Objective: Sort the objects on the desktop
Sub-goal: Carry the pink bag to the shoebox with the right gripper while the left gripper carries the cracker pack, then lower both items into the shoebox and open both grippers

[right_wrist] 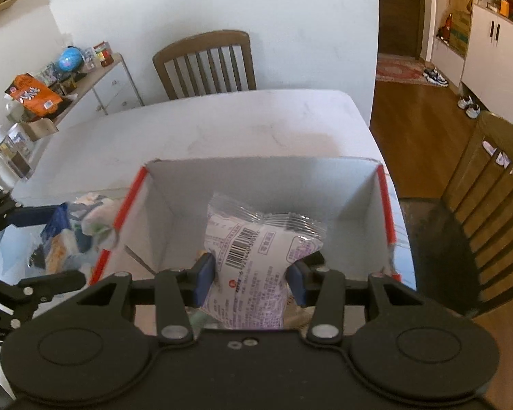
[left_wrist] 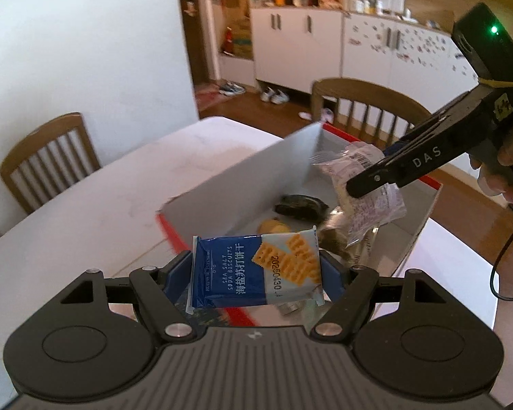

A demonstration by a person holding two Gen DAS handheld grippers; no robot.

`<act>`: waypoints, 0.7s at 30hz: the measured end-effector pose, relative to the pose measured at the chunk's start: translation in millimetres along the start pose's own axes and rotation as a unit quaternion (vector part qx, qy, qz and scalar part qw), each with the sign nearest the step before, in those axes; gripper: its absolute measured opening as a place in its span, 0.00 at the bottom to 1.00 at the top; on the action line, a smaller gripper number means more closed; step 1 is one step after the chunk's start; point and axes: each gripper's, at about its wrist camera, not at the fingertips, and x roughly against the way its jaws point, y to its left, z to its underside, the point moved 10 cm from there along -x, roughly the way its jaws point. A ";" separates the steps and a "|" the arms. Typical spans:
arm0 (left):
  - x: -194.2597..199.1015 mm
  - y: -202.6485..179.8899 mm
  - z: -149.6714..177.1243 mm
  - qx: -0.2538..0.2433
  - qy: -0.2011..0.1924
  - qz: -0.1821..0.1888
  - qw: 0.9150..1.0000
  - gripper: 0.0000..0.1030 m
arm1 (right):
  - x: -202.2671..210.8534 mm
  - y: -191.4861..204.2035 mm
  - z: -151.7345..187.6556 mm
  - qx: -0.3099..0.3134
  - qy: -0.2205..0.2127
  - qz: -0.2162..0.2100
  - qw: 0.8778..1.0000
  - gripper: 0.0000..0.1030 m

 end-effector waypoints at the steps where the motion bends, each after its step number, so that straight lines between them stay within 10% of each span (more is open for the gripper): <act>1: -5.9 -5.0 -1.2 -0.006 0.005 0.005 1.000 0.74 | -0.9 -3.4 2.2 0.000 0.003 -0.001 1.000 0.44; 21: -93.2 -36.3 20.7 -0.043 0.144 0.044 0.988 0.74 | -27.2 -23.8 29.8 0.004 0.052 -0.018 0.998 0.44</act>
